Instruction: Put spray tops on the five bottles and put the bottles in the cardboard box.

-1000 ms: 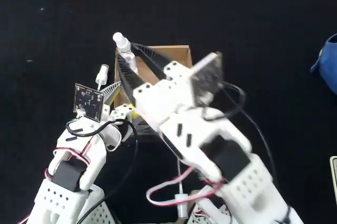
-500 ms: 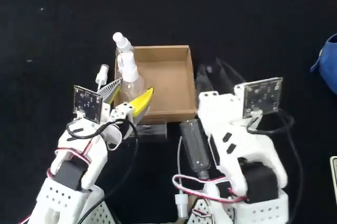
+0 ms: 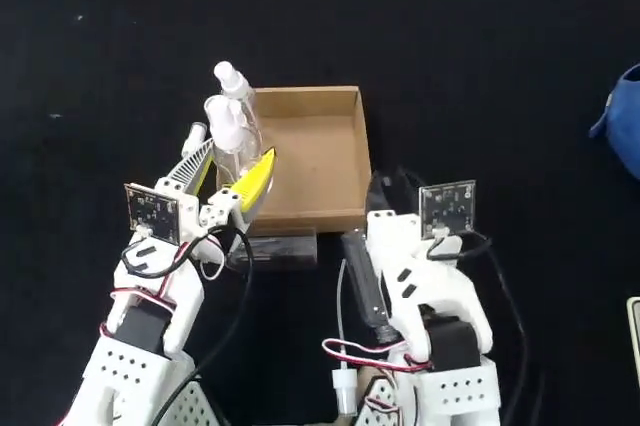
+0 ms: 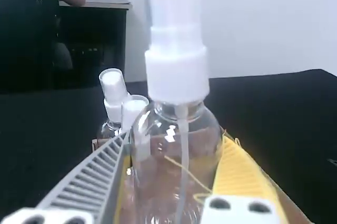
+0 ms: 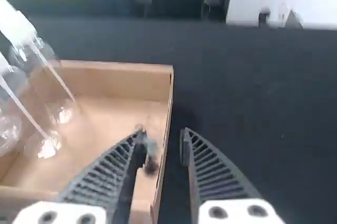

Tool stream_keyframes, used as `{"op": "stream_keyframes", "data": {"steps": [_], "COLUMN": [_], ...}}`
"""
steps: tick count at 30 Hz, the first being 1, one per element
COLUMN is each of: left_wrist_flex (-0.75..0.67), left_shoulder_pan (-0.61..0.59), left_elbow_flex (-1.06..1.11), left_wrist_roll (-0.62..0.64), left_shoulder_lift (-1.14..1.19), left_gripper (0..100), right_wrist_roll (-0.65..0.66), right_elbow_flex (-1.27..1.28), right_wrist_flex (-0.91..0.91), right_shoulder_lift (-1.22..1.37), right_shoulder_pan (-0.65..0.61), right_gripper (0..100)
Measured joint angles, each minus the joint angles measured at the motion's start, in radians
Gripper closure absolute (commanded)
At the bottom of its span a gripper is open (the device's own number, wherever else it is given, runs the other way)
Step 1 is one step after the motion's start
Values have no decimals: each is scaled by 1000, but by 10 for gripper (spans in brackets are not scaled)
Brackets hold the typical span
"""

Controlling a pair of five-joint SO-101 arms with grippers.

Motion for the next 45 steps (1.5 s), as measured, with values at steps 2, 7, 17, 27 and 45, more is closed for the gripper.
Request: {"op": "stream_keyframes", "data": {"steps": [2, 7, 17, 27, 45], "left_wrist_flex": [0, -6, -3, 155, -92], "left_shoulder_pan": [0, -3, -8, -8, -9], "left_elbow_flex": [0, 0, 0, -164, -98], "left_wrist_roll": [0, 0, 0, 0, 0], "left_shoulder_lift": [0, 0, 0, 149, 347], "left_gripper": [970, 970, 970, 970, 970], "right_wrist_roll": [0, 0, 0, 0, 0], "right_elbow_flex": [0, 0, 0, 0, 0], "right_wrist_flex": [-5, -6, -6, -6, -6], "right_shoulder_lift": [-2, -2, -2, -2, -2], "right_shoulder_pan": [0, 0, 0, 0, 0], "right_gripper": [910, 910, 910, 910, 910]}}
